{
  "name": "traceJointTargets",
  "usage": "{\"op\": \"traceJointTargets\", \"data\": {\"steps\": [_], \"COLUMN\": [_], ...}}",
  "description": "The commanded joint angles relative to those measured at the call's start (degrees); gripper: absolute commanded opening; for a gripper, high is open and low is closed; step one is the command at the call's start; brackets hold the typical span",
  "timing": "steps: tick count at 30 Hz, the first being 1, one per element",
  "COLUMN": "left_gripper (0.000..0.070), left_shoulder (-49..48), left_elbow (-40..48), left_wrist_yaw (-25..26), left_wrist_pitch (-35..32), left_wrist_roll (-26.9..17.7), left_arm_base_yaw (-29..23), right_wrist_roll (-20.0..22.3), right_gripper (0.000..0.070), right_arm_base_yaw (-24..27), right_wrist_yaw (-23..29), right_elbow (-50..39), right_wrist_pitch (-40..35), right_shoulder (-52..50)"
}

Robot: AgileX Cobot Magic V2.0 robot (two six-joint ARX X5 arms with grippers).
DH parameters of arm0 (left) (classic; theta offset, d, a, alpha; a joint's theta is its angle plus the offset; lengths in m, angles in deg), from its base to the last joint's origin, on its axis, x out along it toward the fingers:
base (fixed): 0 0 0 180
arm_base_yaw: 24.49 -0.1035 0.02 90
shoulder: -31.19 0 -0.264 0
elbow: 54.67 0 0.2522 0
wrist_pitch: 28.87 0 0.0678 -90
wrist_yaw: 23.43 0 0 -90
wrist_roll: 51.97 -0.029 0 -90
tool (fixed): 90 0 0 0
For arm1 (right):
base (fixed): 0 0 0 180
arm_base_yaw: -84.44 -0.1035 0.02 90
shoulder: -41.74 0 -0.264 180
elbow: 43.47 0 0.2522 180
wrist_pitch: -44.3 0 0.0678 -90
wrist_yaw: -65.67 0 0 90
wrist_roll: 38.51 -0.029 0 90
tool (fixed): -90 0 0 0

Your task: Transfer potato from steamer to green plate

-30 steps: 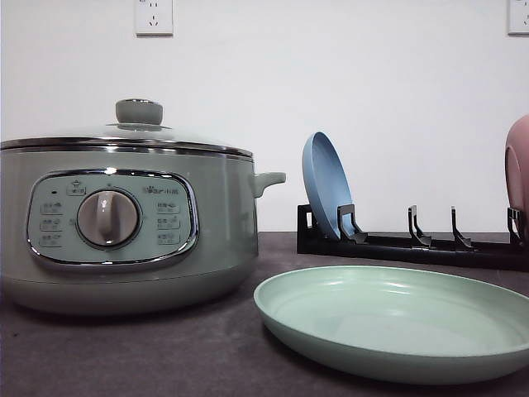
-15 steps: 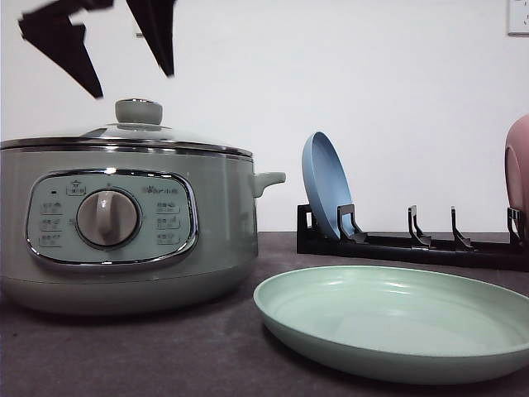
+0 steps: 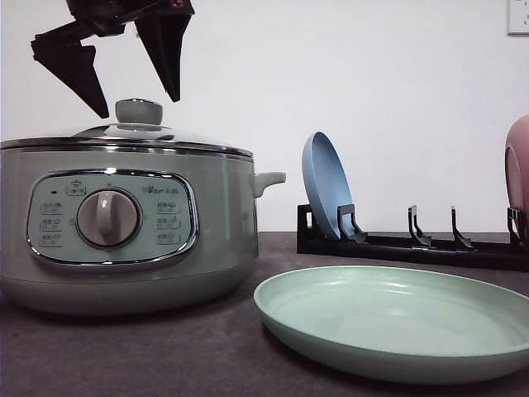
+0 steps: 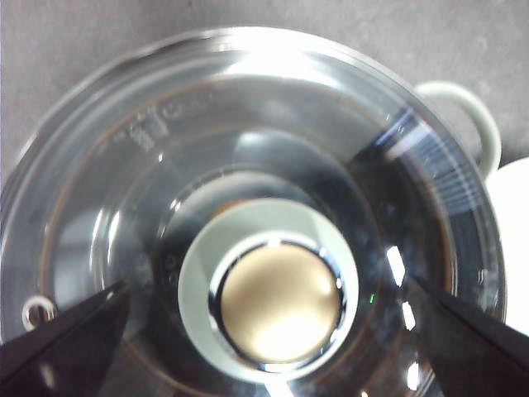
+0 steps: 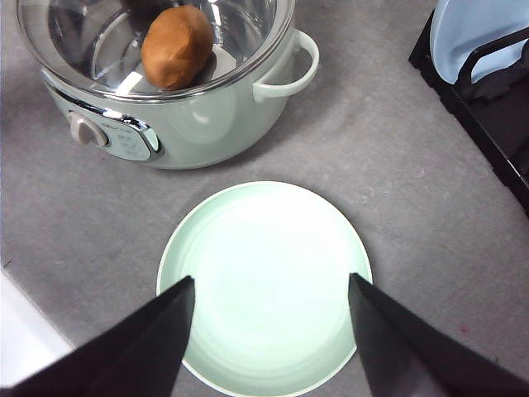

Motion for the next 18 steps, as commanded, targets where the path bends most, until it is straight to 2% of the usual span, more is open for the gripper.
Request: {"op": "traceJointTargets", "data": {"steps": [1,6,10,15,18], "left_gripper": [0.0661,0.0658,0.0598,0.0577,0.0467], "left_shoulder": [1.72,2.48,2.69,3.11,3.44], "left_elbow": [-1.62,-1.62,-1.62,-1.62,-1.62], "left_wrist_yaw": [-0.27,-0.27,-0.37,-0.4,-0.42], "left_wrist_pitch": [-0.27,-0.13,-0.18,-0.07,0.6], "left_wrist_roll": [0.09,0.11,0.11,0.11,0.11], "left_arm_base_yaw": [0.46,1.06,1.45,1.46,1.46], "right_wrist_roll": [-0.59,-0.61,-0.61,-0.61,-0.61], "right_gripper": [0.037,0.037,0.037,0.037,0.037], "right_arm_base_yaw": [-0.46,-0.46,-0.46,-0.46,-0.46], "right_wrist_yaw": [-0.15,-0.15,-0.14,-0.13,0.06], "right_elbow": [0.9,0.9,0.9,0.9,0.9], "right_wrist_pitch": [-0.48,-0.71,-0.71,-0.71,-0.71], "right_shoulder": [0.44,0.44,0.44,0.44,0.44]}}
